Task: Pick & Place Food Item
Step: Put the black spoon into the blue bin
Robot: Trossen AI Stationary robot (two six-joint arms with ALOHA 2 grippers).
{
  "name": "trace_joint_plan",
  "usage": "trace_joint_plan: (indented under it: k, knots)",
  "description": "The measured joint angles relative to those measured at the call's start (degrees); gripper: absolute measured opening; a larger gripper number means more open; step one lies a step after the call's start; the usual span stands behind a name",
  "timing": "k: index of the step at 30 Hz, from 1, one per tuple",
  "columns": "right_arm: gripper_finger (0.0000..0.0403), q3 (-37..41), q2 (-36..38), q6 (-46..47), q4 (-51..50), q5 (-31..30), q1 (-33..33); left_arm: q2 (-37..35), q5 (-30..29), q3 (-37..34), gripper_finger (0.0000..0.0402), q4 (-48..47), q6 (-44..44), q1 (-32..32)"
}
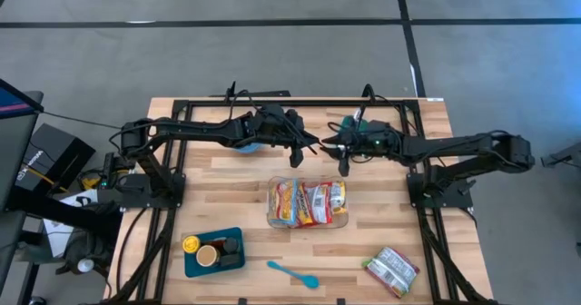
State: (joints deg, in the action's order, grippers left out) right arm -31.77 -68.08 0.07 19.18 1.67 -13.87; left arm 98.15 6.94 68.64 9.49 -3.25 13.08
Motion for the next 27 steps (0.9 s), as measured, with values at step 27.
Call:
trace_joint_plan:
  k: [27]
  knots:
    - [0.0069, -6.54, -7.73, 0.37, -2.92, -0.15, -0.18, 0.0, 0.0, -0.02, 0.0001, -1.04, -0.2, 0.0]
